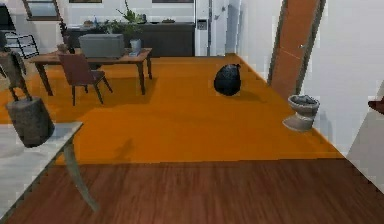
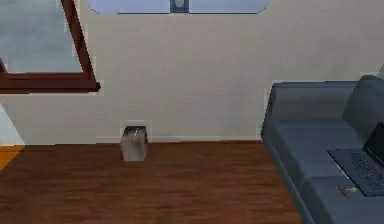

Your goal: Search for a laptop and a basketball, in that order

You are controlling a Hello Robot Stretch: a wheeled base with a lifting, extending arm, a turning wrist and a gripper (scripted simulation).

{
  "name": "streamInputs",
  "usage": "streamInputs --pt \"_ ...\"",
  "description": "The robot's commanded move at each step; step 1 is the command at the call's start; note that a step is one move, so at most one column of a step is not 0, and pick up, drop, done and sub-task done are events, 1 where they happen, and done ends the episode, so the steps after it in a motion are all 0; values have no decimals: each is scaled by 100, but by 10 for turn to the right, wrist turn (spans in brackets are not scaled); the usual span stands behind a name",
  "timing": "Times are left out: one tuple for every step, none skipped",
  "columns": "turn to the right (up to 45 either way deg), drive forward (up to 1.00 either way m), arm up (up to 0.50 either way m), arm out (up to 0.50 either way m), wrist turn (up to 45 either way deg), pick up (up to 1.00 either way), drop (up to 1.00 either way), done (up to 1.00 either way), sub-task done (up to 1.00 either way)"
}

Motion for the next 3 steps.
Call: streamInputs --pt "450 0 0 0 0 0 0 0 0" --pt "450 0 0 0 0 0 0 0 0" --pt "60 0 0 0 0 0 0 0 0"
